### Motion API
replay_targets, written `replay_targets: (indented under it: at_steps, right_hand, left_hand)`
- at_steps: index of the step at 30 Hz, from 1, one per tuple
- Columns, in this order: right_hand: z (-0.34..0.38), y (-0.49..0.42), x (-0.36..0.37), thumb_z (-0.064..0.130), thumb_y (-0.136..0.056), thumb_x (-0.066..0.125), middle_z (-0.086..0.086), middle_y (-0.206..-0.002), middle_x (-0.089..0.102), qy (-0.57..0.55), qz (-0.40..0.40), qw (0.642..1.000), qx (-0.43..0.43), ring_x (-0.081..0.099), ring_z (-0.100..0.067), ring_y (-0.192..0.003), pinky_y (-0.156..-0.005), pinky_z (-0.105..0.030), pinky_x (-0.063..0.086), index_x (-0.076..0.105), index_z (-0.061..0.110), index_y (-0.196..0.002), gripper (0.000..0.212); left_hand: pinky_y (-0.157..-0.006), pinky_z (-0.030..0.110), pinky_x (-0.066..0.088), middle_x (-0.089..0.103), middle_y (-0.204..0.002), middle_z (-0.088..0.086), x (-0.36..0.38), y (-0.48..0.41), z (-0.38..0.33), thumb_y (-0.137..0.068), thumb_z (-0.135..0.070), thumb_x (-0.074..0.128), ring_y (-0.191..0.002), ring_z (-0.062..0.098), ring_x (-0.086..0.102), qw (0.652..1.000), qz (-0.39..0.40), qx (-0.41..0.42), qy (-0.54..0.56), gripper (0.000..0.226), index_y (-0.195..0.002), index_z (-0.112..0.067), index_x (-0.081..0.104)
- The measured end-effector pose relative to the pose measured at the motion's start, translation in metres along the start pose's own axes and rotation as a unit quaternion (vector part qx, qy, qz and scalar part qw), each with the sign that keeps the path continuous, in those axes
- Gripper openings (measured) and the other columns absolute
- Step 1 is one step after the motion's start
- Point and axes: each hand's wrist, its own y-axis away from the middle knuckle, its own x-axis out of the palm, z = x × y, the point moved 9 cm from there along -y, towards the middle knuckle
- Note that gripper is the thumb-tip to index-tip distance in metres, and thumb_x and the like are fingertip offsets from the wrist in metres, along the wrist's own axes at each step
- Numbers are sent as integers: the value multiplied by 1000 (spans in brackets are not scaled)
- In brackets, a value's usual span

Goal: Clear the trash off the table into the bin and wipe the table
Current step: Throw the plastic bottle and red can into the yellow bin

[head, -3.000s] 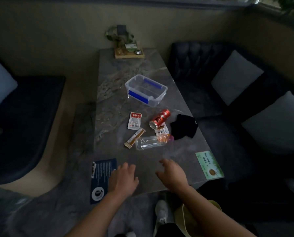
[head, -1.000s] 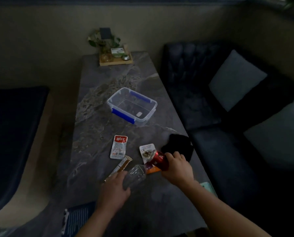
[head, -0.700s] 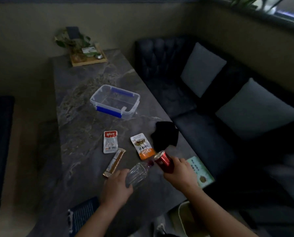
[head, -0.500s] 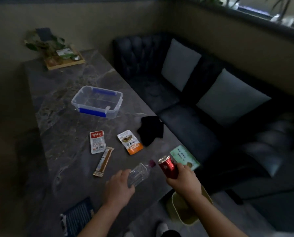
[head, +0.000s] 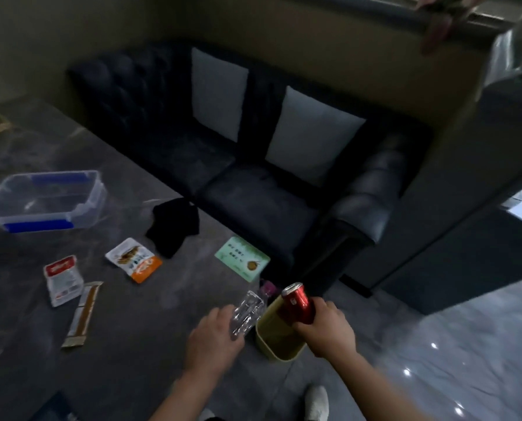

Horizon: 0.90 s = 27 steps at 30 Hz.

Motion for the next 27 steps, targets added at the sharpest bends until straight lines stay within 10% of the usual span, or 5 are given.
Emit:
replay_targets:
  at_steps: [12,27]
  right_hand:
    - [-138,-69,-2,59,-72,68,10,-108,56,11,101,994,34,60,-11,-94,-75,-36,61,57,33,-125,61]
    - [-187,-155,145,67,-82,63,4,-100,64,10,194,969,156,68,-19,-86,-78,-42,61,43,25,-121,61]
  left_hand:
    - [-82,38,50,57,-117,0,107,-25,-107,-84,-47,60,-108,23,59,993,92,-73,-22,47,-124,-24,52]
    - [-67,30,45,64,-107,1,262,-114,-53,-84,-49,62,-95,22,64,980,176,-97,0,37,-111,-25,56]
